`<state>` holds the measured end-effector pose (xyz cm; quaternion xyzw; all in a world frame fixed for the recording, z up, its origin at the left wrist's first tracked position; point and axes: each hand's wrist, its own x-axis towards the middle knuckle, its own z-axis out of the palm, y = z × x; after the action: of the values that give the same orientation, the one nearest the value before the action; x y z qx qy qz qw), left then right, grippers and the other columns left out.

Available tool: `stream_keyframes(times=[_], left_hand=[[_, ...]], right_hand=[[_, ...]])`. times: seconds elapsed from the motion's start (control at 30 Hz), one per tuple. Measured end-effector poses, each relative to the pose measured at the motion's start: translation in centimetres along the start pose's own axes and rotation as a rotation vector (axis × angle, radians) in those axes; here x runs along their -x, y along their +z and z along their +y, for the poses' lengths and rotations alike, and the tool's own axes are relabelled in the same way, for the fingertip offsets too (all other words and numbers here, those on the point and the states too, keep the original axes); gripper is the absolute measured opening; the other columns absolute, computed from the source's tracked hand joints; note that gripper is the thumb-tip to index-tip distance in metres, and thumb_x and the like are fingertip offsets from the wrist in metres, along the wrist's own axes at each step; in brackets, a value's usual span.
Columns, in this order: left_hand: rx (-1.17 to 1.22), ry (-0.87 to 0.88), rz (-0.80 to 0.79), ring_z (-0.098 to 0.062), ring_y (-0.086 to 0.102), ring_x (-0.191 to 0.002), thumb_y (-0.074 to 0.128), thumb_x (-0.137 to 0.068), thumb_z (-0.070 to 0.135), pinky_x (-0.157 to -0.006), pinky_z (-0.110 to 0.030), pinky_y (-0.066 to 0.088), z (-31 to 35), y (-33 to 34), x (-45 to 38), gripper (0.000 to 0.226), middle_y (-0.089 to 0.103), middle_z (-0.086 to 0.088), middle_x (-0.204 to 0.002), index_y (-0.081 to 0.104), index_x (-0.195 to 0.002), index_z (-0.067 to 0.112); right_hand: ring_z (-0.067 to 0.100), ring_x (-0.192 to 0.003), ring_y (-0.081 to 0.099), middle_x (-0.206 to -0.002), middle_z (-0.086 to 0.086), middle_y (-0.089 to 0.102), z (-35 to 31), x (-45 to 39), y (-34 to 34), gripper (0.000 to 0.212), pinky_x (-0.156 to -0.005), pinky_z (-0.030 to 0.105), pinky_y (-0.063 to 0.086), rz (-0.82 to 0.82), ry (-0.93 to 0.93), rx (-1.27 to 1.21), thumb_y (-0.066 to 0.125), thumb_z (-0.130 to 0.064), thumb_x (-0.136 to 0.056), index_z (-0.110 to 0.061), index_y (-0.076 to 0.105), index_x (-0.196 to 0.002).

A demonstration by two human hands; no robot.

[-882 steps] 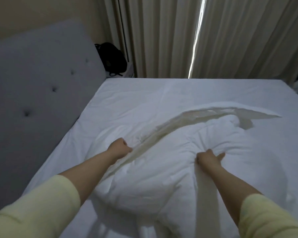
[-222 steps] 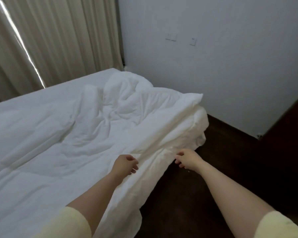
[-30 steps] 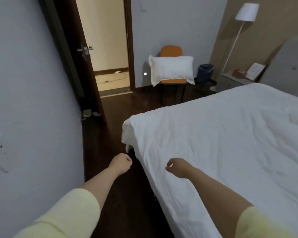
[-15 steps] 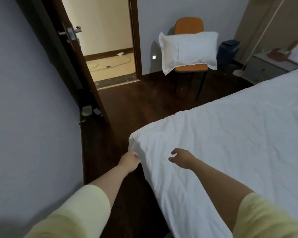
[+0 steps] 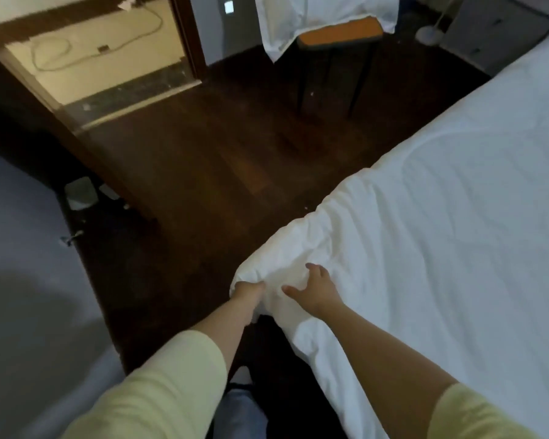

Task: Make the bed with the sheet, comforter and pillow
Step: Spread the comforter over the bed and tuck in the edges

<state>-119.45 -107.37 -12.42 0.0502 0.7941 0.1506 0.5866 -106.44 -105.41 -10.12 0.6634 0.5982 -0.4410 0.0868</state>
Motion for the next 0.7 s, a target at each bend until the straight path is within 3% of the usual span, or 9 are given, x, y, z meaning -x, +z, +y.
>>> stream_keyframes(times=[0.07, 0.13, 0.2, 0.27, 0.37, 0.43, 0.5, 0.6, 0.7], left_hand=[[0.072, -0.122, -0.036, -0.042, 0.037, -0.133, 0.06, -0.089, 0.037, -0.105, -0.056, 0.034, 1.6, -0.4, -4.6, 0.071, 0.035, -0.017, -0.148, 0.026, -0.148, 0.014], [0.179, -0.243, -0.124, -0.045, 0.038, -0.13, 0.07, -0.08, 0.042, -0.103, -0.062, 0.034, 2.0, -0.2, -8.2, 0.083, 0.036, -0.019, -0.146, 0.027, -0.146, 0.017], [0.327, -0.33, -0.2, -0.042, 0.047, -0.122, 0.079, -0.071, 0.04, -0.085, -0.057, 0.049, 2.0, 0.7, -10.8, 0.087, 0.044, -0.018, -0.137, 0.032, -0.142, 0.021], [0.342, -0.332, -0.249, -0.032, 0.056, -0.107, 0.082, -0.068, 0.036, -0.069, -0.043, 0.053, 1.9, 1.5, -11.1, 0.083, 0.054, -0.014, -0.122, 0.039, -0.136, 0.016], [0.105, -0.099, -0.134, -0.033, 0.059, -0.106, 0.076, -0.078, 0.023, -0.079, -0.041, 0.054, 3.6, 0.8, -9.9, 0.06, 0.059, -0.016, -0.12, 0.048, -0.128, 0.003], [-0.073, 0.191, 0.106, -0.036, 0.061, -0.107, 0.069, -0.084, 0.018, -0.089, -0.043, 0.052, 6.6, -2.9, -8.6, 0.043, 0.062, -0.019, -0.119, 0.057, -0.122, 0.001], [-0.264, 0.332, 0.265, -0.037, 0.06, -0.107, 0.064, -0.088, 0.016, -0.089, -0.043, 0.05, 9.7, -7.6, -7.4, 0.039, 0.062, -0.019, -0.118, 0.057, -0.123, 0.001], [-0.64, 0.128, 0.231, -0.035, 0.054, -0.114, 0.06, -0.09, 0.019, -0.088, -0.038, 0.046, 10.2, -10.9, -6.8, 0.054, 0.052, -0.019, -0.129, 0.04, -0.137, 0.0], [-0.919, 0.239, 0.059, -0.03, 0.052, -0.122, 0.06, -0.09, 0.027, -0.095, -0.033, 0.045, 10.0, -8.4, -3.3, 0.056, 0.051, -0.016, -0.136, 0.041, -0.137, 0.001]], right_hand=[[0.029, -0.146, 0.012, -0.16, 0.002, -0.002, -0.2, -3.1, 1.6, 0.092, -0.117, 0.047, 0.023, 0.002, 0.103, 0.041, 0.057, -0.055, -0.085, -0.021, 0.003, -0.151], [0.029, -0.147, 0.004, -0.159, 0.004, -0.009, 0.4, -4.7, 2.6, 0.097, -0.118, 0.049, 0.019, -0.021, 0.191, 0.051, 0.059, -0.05, -0.084, -0.02, -0.005, -0.151], [0.027, -0.147, 0.005, -0.158, 0.008, -0.003, 1.3, -5.7, 3.8, 0.092, -0.117, 0.045, 0.021, -0.038, 0.265, 0.021, 0.058, -0.037, -0.089, -0.016, -0.007, -0.15], [0.026, -0.143, 0.024, -0.153, 0.011, 0.022, 2.3, -5.8, 3.9, 0.068, -0.113, 0.037, 0.031, 0.0, 0.284, 0.042, 0.049, -0.019, -0.093, -0.009, 0.01, -0.148], [0.028, -0.122, 0.051, -0.131, 0.013, 0.052, 1.4, -5.3, 3.1, 0.039, -0.098, 0.031, 0.041, 0.033, 0.264, 0.016, 0.041, -0.013, -0.094, -0.004, 0.037, -0.132], [0.029, -0.115, 0.056, -0.123, 0.015, 0.058, -1.4, -4.7, 2.9, 0.033, -0.086, 0.028, 0.042, 0.013, 0.161, -0.088, 0.041, -0.015, -0.095, -0.006, 0.044, -0.126], [0.029, -0.119, 0.055, -0.129, 0.014, 0.057, -4.2, -3.3, 3.0, 0.037, -0.086, 0.026, 0.041, -0.144, 0.101, -0.235, 0.043, -0.016, -0.096, -0.013, 0.044, -0.132], [0.025, -0.134, 0.041, -0.148, 0.008, 0.039, -4.6, -2.0, 3.6, 0.049, -0.107, 0.031, 0.035, -0.367, 0.057, -0.132, 0.045, -0.028, -0.098, -0.017, 0.034, -0.144], [0.023, -0.131, 0.044, -0.144, 0.009, 0.045, -1.9, 0.9, 0.5, 0.046, -0.107, 0.029, 0.036, -0.251, 0.121, -0.093, 0.044, -0.031, -0.099, -0.014, 0.039, -0.141]])
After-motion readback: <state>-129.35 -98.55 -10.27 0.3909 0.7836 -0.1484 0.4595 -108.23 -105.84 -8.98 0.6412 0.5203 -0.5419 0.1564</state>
